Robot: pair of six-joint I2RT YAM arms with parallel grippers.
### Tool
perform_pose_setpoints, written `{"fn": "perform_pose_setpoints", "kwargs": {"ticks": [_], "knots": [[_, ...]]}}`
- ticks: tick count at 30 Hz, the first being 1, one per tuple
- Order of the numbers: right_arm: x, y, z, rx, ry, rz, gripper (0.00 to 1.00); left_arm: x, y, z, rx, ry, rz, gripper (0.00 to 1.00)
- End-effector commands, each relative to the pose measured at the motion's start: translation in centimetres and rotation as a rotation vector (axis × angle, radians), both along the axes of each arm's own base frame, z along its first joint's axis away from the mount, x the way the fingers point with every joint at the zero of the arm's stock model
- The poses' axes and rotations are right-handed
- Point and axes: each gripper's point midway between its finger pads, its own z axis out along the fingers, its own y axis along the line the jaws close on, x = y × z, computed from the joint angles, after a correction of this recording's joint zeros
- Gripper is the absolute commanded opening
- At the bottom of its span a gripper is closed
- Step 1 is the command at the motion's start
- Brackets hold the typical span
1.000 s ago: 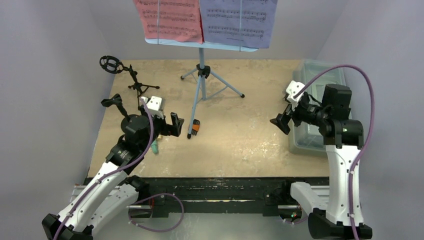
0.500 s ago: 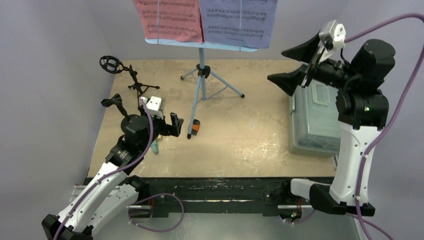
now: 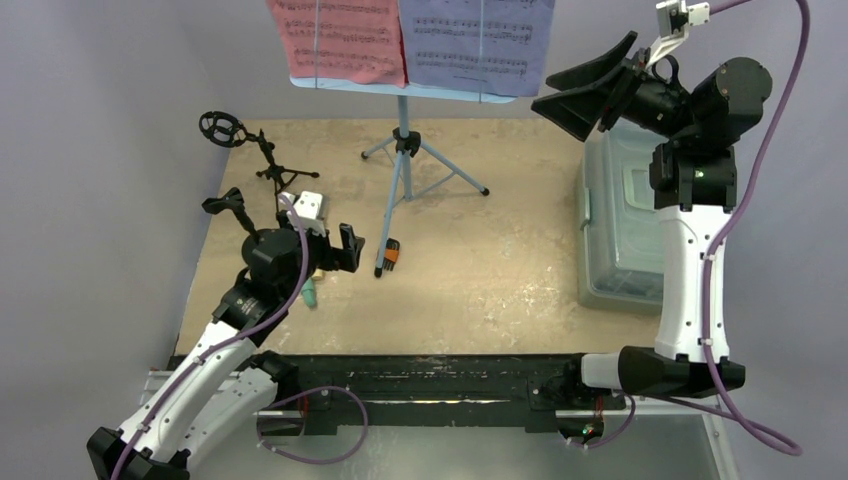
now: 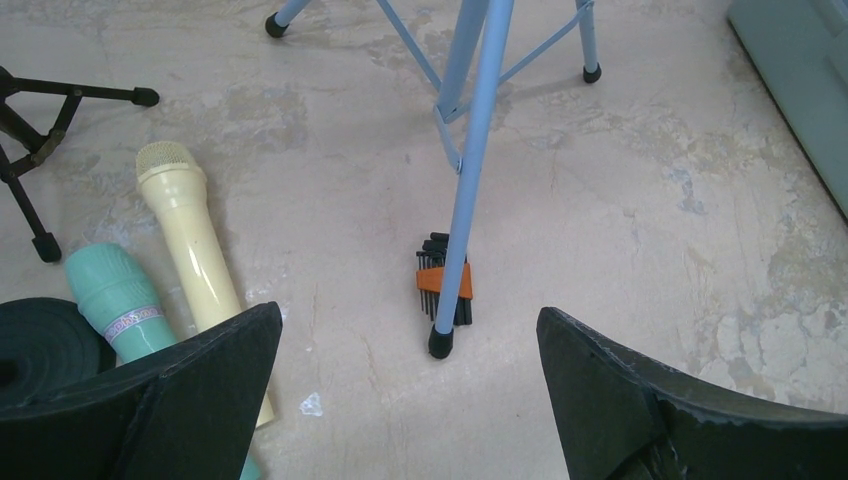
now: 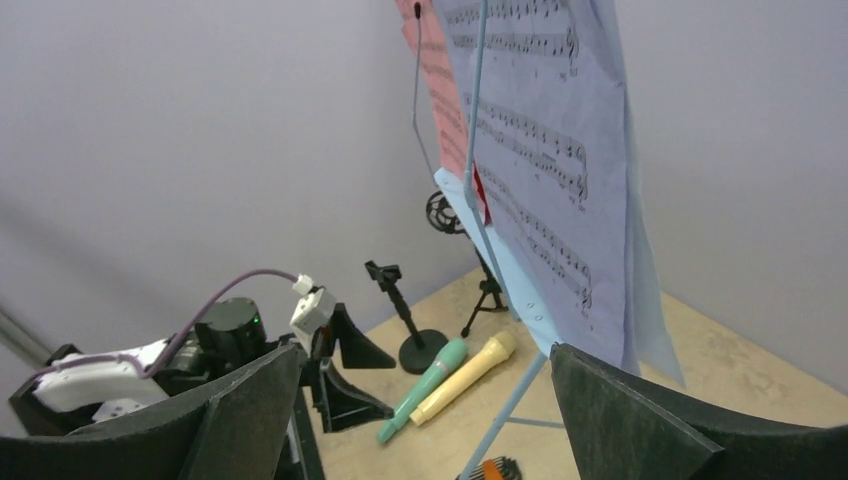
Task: Pack up the instrument practice props
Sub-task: Pick up the sheet music from the music stand.
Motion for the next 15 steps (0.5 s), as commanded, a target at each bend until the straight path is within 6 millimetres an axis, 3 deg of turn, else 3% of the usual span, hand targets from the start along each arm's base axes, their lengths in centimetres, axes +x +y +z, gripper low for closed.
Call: {"fn": "perform_pose_setpoints", "kwargs": {"ticks": [1, 15], "knots": [[0.3, -1.0, 2.4, 0.005, -0.072, -0.131, 0.99, 0.2, -0.1, 0.7, -0.013, -0.025, -0.012, 1.0], [2.8, -1.3, 1.4, 0.011, -0.045, -0.166, 0.98, 0.4, -0.2, 0.5, -0.021, -0.016, -0.013, 1.0]]}}
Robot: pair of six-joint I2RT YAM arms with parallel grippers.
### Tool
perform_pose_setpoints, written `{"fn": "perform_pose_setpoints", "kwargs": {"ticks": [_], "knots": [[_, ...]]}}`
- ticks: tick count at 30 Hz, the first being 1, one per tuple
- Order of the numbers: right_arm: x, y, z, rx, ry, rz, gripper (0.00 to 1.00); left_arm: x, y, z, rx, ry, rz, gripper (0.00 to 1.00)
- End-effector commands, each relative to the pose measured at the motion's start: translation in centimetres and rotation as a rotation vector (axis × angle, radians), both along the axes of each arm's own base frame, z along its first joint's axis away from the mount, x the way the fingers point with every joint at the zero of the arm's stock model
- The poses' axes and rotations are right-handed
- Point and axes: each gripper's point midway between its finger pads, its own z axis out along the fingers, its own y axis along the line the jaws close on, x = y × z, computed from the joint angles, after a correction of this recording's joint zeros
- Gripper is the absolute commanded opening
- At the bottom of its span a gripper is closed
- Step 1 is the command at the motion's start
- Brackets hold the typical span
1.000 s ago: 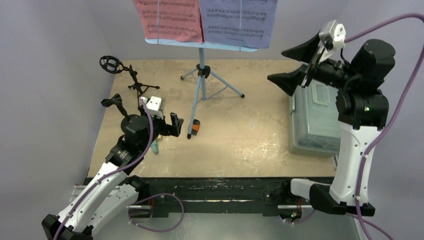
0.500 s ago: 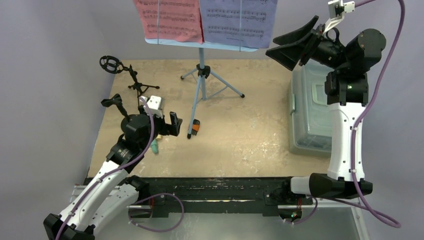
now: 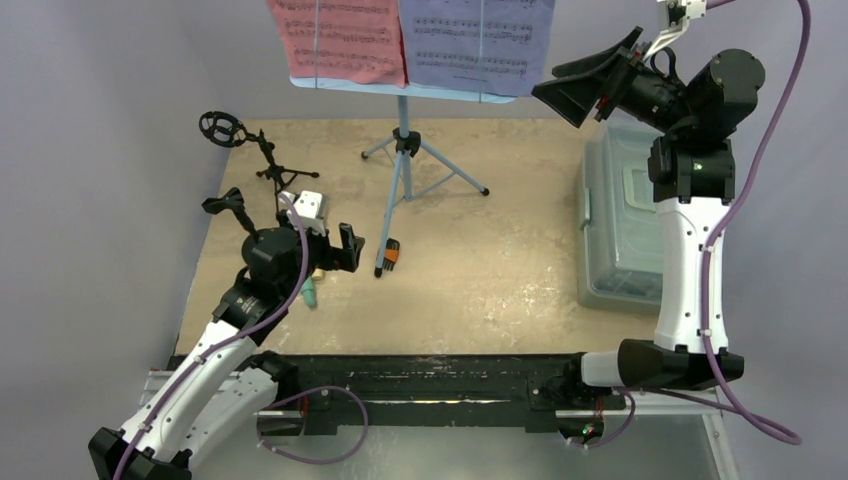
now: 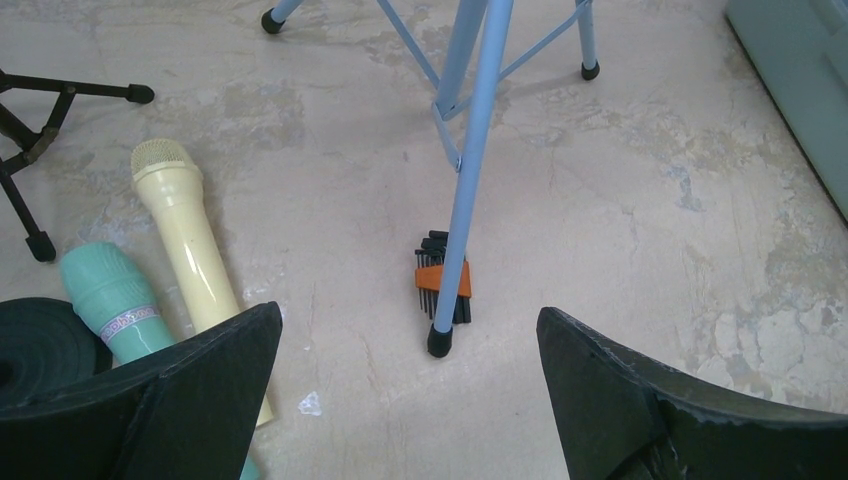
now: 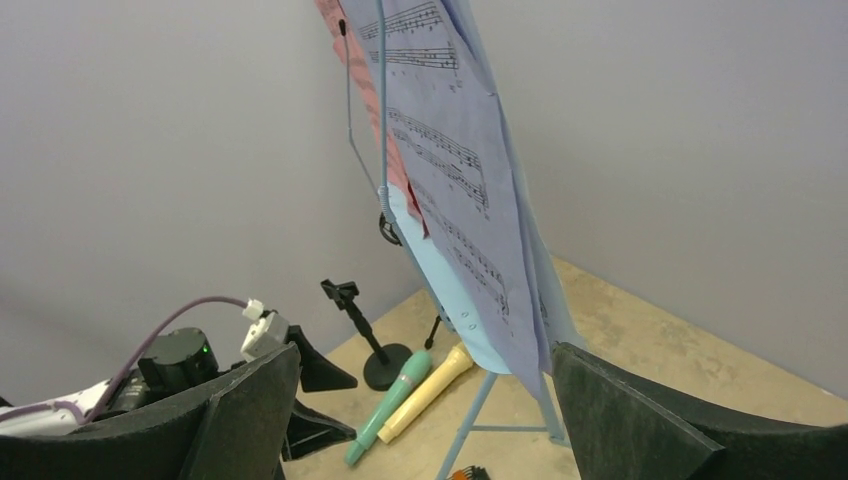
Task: Pack up the instrument practice props
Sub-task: Pick up the sheet music from the music stand.
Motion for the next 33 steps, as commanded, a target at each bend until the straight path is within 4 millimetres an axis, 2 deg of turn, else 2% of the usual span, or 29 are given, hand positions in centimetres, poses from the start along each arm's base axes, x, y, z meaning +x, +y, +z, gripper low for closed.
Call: {"fn": "perform_pose_setpoints", "kwargs": {"ticks": [1, 16, 24, 27, 33], "knots": [[-0.1, 0.0, 1.2, 0.002, -0.045, -0.024, 0.98, 0.3, -0.2, 0.6, -0.016, -0.024, -0.007, 1.0], [1.3, 0.9, -0.2, -0.002, -0.007, -0.039, 0.97, 0.3, -0.3, 0.5, -0.015, -0.019, -0.01, 1.0], [1.2, 1.1, -0.4, -0.008, -0.006, -0.035, 0.97, 0.4, -0.2, 0.5, -0.015, -0.017, -0.01, 1.0], [0.3, 2.4, -0.6, -0.013, -0.009, 0.015, 0.92, 0.4, -0.2, 0.4, -0.015, -0.017, -0.011, 1.0], [0.2, 3.0, -0.5, -0.021, -0.022, 0.031, 0.75, 0.4, -0.2, 0.4, -0.014, -0.015, -0.01, 1.0]]}}
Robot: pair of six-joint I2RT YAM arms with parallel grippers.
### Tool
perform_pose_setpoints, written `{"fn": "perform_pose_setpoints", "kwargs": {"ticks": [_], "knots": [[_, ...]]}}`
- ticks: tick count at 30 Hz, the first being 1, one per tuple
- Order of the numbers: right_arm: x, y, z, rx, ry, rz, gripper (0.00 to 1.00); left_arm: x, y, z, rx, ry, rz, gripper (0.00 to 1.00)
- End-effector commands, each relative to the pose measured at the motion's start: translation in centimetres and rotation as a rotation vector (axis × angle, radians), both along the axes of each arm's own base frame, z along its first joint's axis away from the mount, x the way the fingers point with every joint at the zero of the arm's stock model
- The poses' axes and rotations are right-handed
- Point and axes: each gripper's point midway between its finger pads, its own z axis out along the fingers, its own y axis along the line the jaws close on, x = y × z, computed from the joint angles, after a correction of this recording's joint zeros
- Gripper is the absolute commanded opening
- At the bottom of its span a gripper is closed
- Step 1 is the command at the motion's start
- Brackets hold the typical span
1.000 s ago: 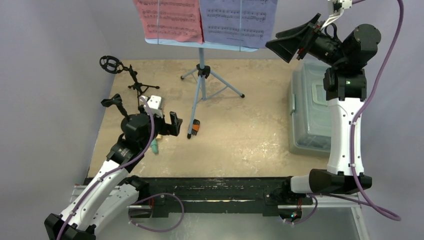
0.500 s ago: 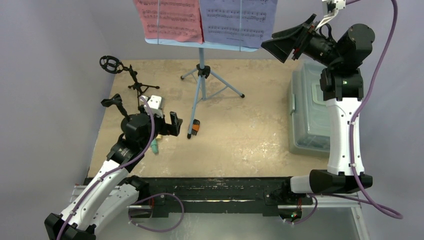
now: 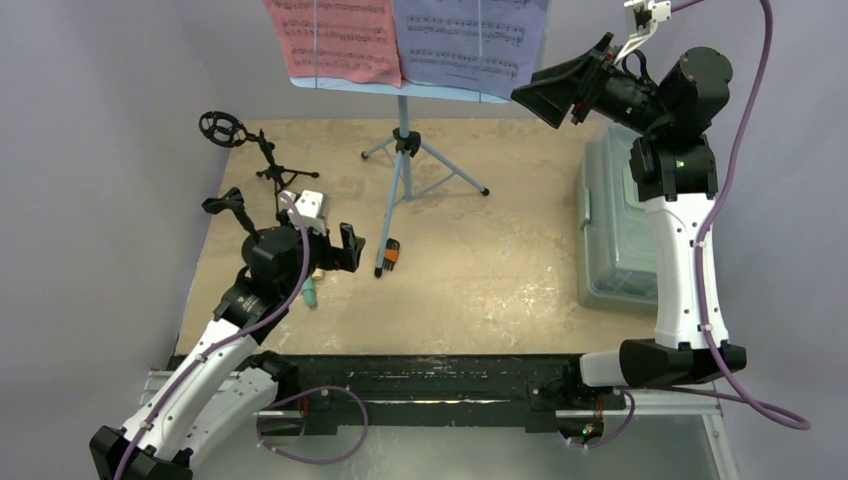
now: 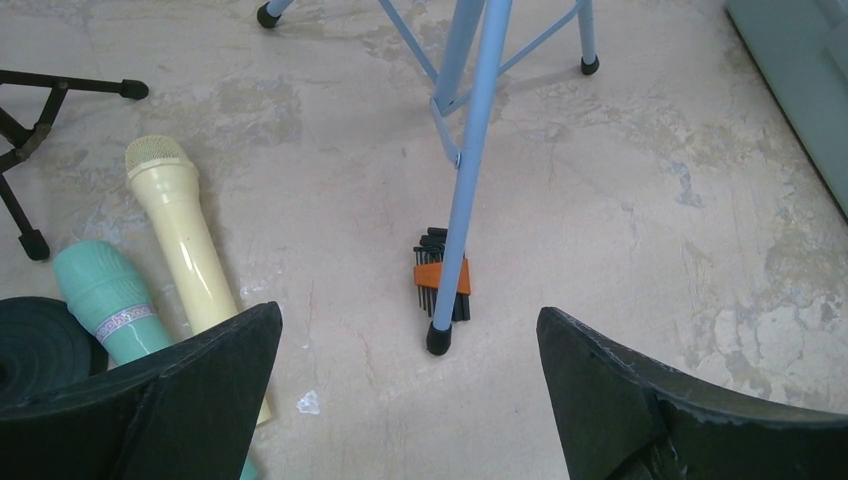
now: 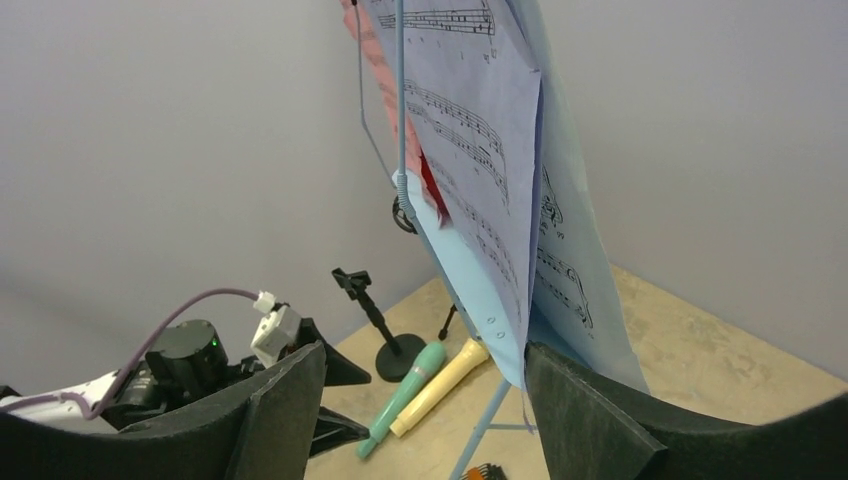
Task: Pack up the instrument practice props
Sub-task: Pick up the sheet music from the music stand.
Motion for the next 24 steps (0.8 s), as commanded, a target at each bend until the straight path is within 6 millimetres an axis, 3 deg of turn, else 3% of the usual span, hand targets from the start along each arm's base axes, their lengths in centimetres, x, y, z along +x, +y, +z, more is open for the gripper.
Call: {"fn": "perform_pose_setpoints", "kwargs": {"ticks": [1, 4, 10, 16, 20, 24], "knots": [[-0.2, 0.2, 1.0, -0.011, -0.052, -0.005, 0.74, 0.3, -0.1, 0.6, -0.015, -0.023, -0.003, 1.0], [0.2, 0.2, 1.4, -0.018, -0.073, -0.018, 0.65, 0.4, -0.1, 0.5, -0.012, -0.02, -0.003, 1.0], [1.5, 0.4, 2.2, -0.046, -0.123, -0.062, 0.68, 0.5, -0.1, 0.4, -0.011, -0.017, -0.002, 1.0], [2.1, 1.0, 3.4, -0.053, -0.179, -0.07, 0.64, 0.5, -0.1, 0.3, -0.011, -0.012, -0.001, 1.0], [2.4, 1.1, 4.6, -0.038, -0.213, -0.077, 0.48, 0.6, -0.1, 0.1, -0.011, -0.007, -0.001, 1.0], [2.4, 1.1, 6.0, -0.023, -0.257, -0.08, 0.2, 0.6, -0.1, 0.2, -0.012, -0.007, 0.001, 1.0]]}}
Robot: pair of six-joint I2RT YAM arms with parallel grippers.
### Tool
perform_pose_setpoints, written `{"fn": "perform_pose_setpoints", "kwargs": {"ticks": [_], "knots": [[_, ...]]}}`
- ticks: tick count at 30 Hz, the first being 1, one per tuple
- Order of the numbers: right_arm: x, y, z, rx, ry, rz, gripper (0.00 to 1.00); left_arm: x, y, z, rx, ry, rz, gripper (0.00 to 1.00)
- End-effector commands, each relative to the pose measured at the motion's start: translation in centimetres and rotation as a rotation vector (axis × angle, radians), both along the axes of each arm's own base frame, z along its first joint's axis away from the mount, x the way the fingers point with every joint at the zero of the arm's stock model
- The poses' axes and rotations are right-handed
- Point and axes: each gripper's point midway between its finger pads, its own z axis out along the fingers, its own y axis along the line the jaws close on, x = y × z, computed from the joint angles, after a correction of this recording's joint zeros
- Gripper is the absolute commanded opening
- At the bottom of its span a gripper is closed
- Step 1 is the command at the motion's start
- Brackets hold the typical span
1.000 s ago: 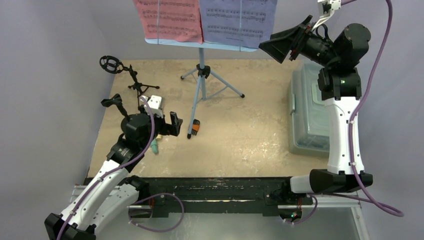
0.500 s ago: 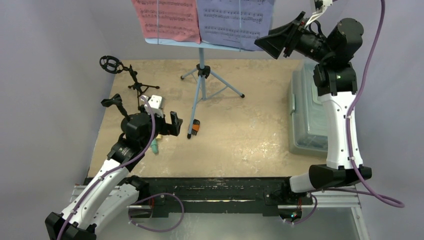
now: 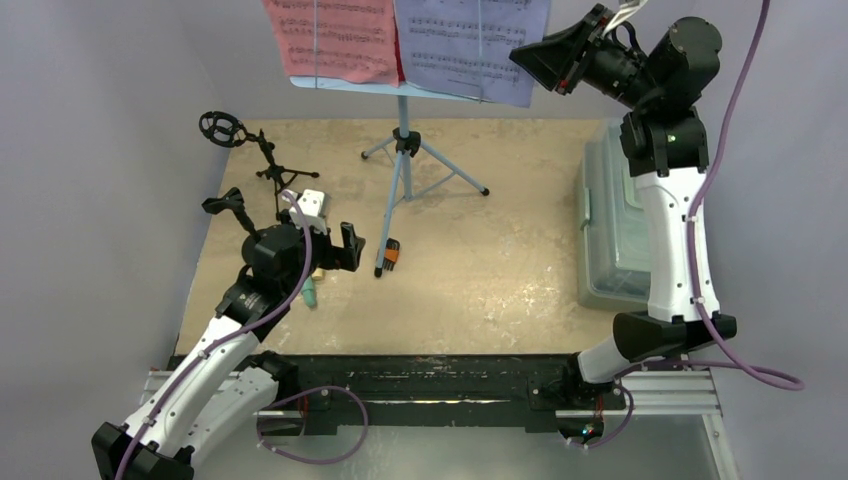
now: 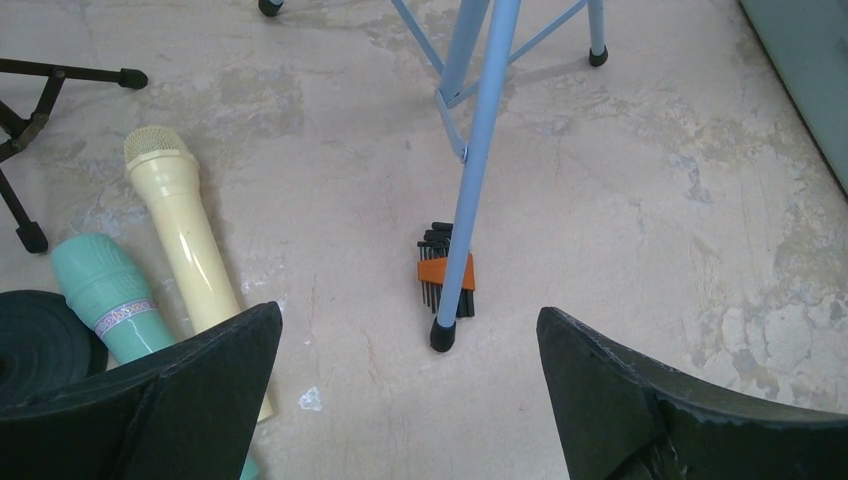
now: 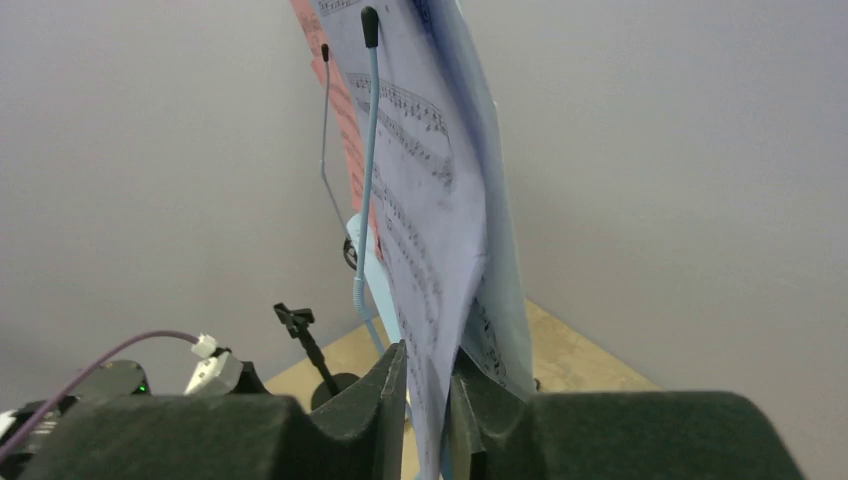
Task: Pack up the instrument practice props
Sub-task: Pick up the sheet music from the music stand, then place the sheet music at the center of the board.
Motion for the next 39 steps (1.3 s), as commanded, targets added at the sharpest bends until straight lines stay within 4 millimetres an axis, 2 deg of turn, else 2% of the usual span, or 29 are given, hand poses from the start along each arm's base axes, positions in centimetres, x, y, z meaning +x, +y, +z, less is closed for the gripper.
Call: {"fn": "perform_pose_setpoints", "kwargs": {"ticks": [1, 2, 3, 9, 14, 21, 24, 27, 30, 33, 35, 39], "knots": [[-1.2, -0.3, 4.0, 0.022, -0.139, -0.023, 0.11, 0.3, -0.2, 0.7, -0.019, -0.025, -0.005, 1.0], [-1.6, -0.3, 4.5, 0.021, -0.154, -0.025, 0.03, 0.3, -0.1, 0.7, -0.019, -0.026, -0.004, 1.0], [-2.1, -0.4, 5.2, 0.014, -0.181, -0.027, 0.0, 0.3, -0.1, 0.8, -0.021, -0.027, -0.002, 1.0], [-6.0, -2.4, 9.3, -0.042, -0.354, -0.137, 0.0, 0.3, -0.1, 0.8, -0.021, -0.029, -0.002, 1.0], [-9.1, -4.8, 12.6, -0.045, -0.46, -0.238, 0.0, 0.2, -0.1, 0.9, -0.026, -0.033, -0.002, 1.0], [-12.0, -7.5, 15.7, -0.048, -0.568, -0.398, 0.0, 0.2, 0.0, 1.0, -0.026, -0.035, -0.001, 1.0], [-13.2, -8.4, 15.8, -0.077, -0.587, -0.461, 0.0, 0.1, 0.0, 1.1, -0.028, -0.039, 0.0, 1.0], [-14.0, -8.8, 14.8, -0.117, -0.574, -0.484, 0.0, 0.1, -0.1, 1.2, -0.031, -0.042, -0.006, 1.0], [-14.8, -8.5, 12.8, -0.187, -0.549, -0.465, 0.0, 0.0, -0.4, 1.5, -0.039, -0.052, -0.023, 1.0], [-16.0, -6.9, 8.7, -0.298, -0.509, -0.338, 0.0, -0.2, -0.7, 1.8, -0.048, -0.066, -0.047, 1.0], [-17.8, -6.0, 5.8, -0.383, -0.505, -0.244, 0.0, -0.4, -0.9, 2.1, -0.054, -0.079, -0.063, 1.0], [-19.8, -5.2, 0.6, -0.473, -0.449, -0.13, 0.0, -1.1, -2.1, 2.8, -0.08, -0.109, -0.144, 0.99]]}}
